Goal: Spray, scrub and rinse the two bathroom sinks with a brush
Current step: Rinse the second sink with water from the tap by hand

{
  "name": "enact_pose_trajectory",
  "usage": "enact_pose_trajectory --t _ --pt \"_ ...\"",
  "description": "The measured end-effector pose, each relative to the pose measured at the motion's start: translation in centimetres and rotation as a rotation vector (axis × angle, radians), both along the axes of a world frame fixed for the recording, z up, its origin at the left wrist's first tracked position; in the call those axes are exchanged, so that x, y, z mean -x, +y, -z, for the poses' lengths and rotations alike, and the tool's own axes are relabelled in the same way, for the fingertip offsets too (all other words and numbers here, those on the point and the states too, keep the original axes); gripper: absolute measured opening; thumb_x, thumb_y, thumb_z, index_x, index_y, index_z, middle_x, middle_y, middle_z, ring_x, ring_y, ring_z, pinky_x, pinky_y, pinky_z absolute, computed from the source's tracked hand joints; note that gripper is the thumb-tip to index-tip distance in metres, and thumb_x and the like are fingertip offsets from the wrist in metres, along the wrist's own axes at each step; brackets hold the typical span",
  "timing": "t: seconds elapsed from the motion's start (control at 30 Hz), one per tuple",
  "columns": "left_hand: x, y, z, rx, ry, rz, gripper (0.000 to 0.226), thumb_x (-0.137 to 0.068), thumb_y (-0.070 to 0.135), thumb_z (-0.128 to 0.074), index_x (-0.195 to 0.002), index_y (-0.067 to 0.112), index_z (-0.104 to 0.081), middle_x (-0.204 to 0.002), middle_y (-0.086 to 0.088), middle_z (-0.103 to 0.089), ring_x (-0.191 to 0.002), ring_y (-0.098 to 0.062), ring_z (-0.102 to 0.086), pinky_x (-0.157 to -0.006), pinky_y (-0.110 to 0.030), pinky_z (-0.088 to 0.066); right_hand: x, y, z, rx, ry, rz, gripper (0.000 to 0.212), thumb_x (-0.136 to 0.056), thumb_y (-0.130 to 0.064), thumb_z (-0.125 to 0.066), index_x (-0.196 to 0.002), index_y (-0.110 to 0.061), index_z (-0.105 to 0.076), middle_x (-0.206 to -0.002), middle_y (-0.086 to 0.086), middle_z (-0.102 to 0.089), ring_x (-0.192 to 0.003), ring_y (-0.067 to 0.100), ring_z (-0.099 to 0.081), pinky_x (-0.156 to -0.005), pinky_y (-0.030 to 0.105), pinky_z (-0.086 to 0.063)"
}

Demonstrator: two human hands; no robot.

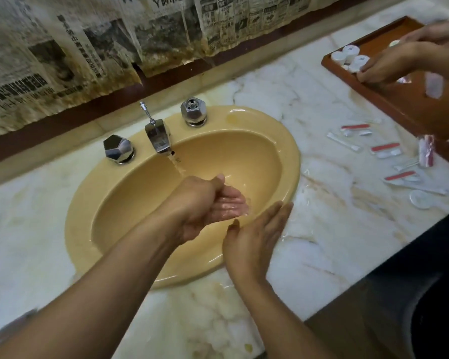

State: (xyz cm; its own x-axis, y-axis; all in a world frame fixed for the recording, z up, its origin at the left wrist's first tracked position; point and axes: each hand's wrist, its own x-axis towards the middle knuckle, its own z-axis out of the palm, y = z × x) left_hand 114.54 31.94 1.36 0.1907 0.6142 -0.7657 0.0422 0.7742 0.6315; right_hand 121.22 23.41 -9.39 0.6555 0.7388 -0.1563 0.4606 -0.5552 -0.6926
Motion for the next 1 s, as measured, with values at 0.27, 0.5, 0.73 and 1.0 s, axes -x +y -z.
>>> enact_pose_trajectory --t 0.27,0.5,0.73,1.0 --pt "8.4 0.1 1.9 -0.149 0.169 -0.246 0.035 -0.111 0.018 -0.043 -0.119 -0.010 -0.062 -0.115 -0.025 -0.070 -0.098 -0.028 -0.072 -0.079 -0.028 -0.062 2.5 1.1 1.0 0.089 -0.192 0.135 0.086 -0.078 -0.012 -0.046 -0.153 0.018 -0.016 -0.161 0.040 -0.011 -0.152 0.048 -0.016 -0.124 0.050 -0.024" --pt "12.2 -0.5 5.5 -0.040 0.146 -0.361 0.037 -0.113 0.017 -0.034 -0.104 -0.008 -0.060 -0.127 -0.028 -0.064 -0.097 -0.030 -0.070 -0.091 -0.035 -0.058 5.5 0.0 0.4 0.171 -0.182 0.082 0.092 -0.072 -0.010 -0.050 -0.152 0.019 -0.015 -0.154 0.050 -0.003 -0.150 0.057 -0.008 -0.123 0.057 -0.021" --pt "13.7 1.6 5.1 -0.022 0.079 -0.360 0.034 -0.112 0.016 -0.040 -0.106 -0.010 -0.062 -0.115 -0.025 -0.070 -0.105 -0.032 -0.071 -0.090 -0.035 -0.059 -2.5 4.3 1.8 -0.185 -0.142 0.273 0.041 -0.099 -0.010 -0.058 -0.138 -0.005 -0.051 -0.157 0.017 -0.033 -0.142 0.037 -0.036 -0.111 0.048 -0.040" --pt "9.8 7.0 6.5 0.045 -0.198 -0.417 0.033 -0.111 0.016 -0.038 -0.114 -0.009 -0.060 -0.122 -0.025 -0.067 -0.102 -0.035 -0.069 -0.086 -0.041 -0.057 -3.1 2.6 1.1 -0.450 0.140 0.468 0.042 -0.111 -0.026 -0.039 -0.130 0.001 -0.063 -0.146 0.006 -0.056 -0.127 0.022 -0.058 -0.098 0.001 -0.031"
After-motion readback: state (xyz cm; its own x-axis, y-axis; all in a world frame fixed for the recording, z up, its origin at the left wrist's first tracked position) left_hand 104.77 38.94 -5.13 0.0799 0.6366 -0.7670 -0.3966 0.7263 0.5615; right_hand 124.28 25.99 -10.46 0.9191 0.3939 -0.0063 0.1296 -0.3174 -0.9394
